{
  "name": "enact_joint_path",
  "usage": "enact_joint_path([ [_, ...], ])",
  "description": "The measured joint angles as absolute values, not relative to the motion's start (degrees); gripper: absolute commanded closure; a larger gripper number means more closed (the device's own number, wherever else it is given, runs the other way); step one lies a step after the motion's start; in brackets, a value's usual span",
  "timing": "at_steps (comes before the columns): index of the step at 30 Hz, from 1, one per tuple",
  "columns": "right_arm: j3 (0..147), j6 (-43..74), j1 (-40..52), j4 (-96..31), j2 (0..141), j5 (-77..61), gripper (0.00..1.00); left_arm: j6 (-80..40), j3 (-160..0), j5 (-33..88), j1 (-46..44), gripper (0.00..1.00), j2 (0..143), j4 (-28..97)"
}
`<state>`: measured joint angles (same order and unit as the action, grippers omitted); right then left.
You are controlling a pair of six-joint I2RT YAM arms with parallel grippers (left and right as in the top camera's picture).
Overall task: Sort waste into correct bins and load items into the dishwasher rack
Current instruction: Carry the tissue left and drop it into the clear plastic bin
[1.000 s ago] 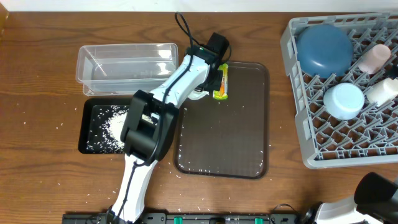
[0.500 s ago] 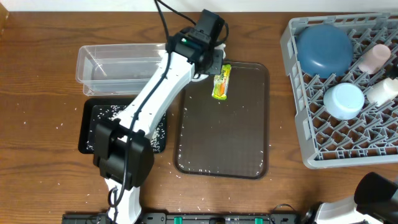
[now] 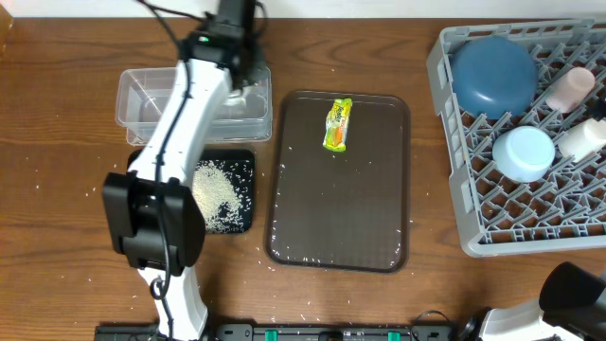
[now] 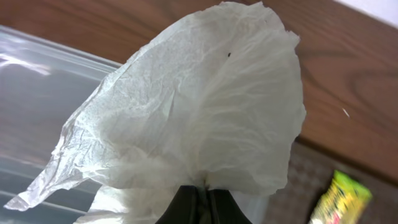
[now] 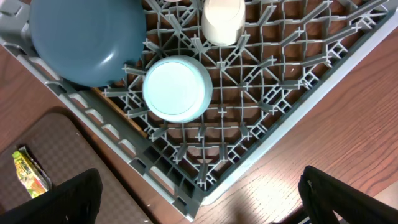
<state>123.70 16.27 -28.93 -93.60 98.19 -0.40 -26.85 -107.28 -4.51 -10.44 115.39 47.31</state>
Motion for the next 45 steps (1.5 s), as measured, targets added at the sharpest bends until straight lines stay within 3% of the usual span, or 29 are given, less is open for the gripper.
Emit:
enact_joint_path([
  [10,123.7,16.27,-28.93,-93.62,98.19,-0.4,0.01,-28.47,-107.28,-4.69,-4.45,0.94,115.39,47.57],
  [23,123.7,16.27,-28.93,-93.6,98.19,-0.4,0.01,-28.51,-107.28,-4.71,-3.42,0.93,115.39,49.1],
  [25,123.68,16.27,-28.93,-93.6,98.19,-0.4,0.01,-28.51,-107.28,-4.73,-3.36,0.83,115.39,49.52],
  [26,123.7,16.27,-28.93,-93.62,98.19,-0.4,0.01,-28.34,-107.28,-4.75,-3.29,0.62,115.39,49.67],
  [27,123.7,16.27,-28.93,-93.6,98.21,-0.4,0.01,-28.62,-107.28,-4.8,-3.2,0.49,115.39,49.78],
  [28,123.68,16.27,-28.93,-93.62,98.19,-0.4,0.01,-28.6,-107.28,-4.78,-3.14,0.42,115.39,49.91],
  [40,123.7,16.27,-28.93,-93.6,98.19,-0.4,0.01,-28.67,-107.28,-3.64,-2.83,0.4,115.39,50.19],
  [45,123.7,16.27,-28.93,-93.6,98.19,-0.4,0.01,-25.02,-107.28,6.61,-2.94,0.4,114.96,50.04],
])
